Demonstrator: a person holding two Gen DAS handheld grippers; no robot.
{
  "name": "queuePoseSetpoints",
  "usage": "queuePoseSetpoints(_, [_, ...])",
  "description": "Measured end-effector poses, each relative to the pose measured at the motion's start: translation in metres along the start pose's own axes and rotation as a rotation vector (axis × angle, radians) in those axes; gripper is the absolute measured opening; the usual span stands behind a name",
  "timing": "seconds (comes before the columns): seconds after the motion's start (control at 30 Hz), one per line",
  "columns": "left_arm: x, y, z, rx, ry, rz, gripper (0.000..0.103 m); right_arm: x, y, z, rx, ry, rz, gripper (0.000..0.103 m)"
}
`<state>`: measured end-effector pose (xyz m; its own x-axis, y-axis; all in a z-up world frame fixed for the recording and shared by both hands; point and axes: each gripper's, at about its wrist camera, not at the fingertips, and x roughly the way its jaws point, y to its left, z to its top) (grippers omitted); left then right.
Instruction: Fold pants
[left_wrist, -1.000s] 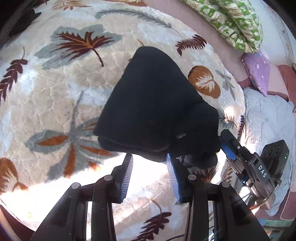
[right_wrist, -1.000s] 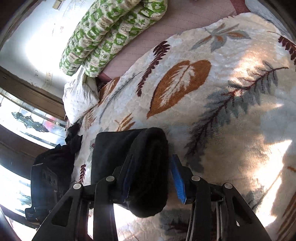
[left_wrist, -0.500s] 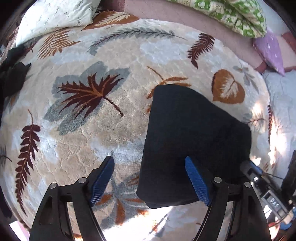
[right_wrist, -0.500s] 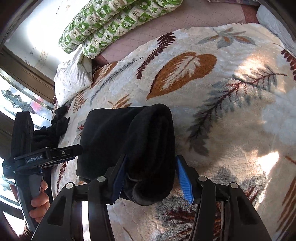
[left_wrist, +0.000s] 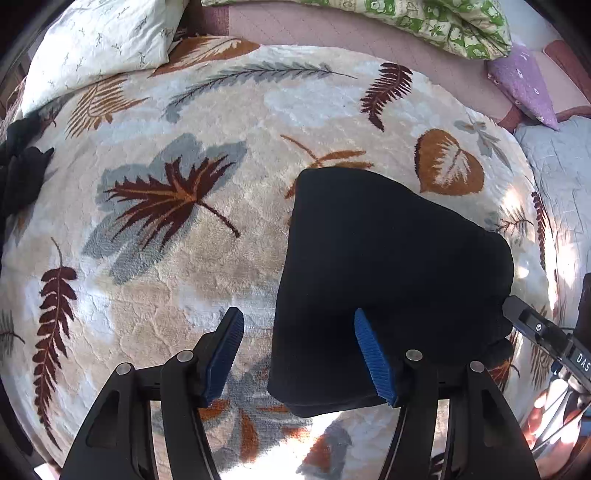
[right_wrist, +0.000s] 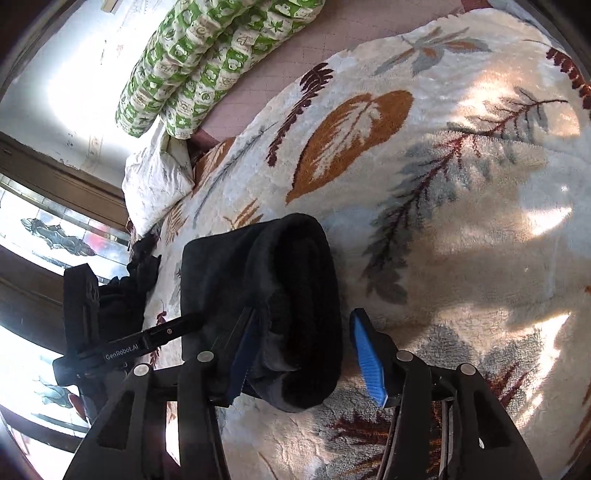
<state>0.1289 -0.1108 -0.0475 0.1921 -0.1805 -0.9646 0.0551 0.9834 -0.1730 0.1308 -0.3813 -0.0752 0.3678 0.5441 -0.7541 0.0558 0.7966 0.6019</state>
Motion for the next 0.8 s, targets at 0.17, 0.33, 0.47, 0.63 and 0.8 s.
queuePoseSetpoints(0.17, [-0.004,0.003,-0.002,0.043,-0.027,0.018,0.07,0.009,0.0,0.003,0.007,0.01,-0.009,0.058])
queuePoseSetpoints(0.33, [-0.01,0.012,0.002,0.063,-0.037,-0.043,0.086,0.022,0.006,0.003,-0.02,0.04,-0.044,0.06])
queuePoseSetpoints(0.47, [0.004,0.018,0.01,0.083,0.012,-0.083,0.088,0.031,0.008,0.006,-0.018,0.044,-0.044,0.066])
queuePoseSetpoints(0.63, [0.036,0.021,0.018,0.045,0.1,-0.183,0.099,0.045,0.017,0.007,-0.059,0.043,-0.037,0.072])
queuePoseSetpoints(0.8, [0.03,0.029,0.02,0.003,0.096,-0.315,0.048,0.046,0.018,0.001,-0.079,0.039,-0.011,0.039])
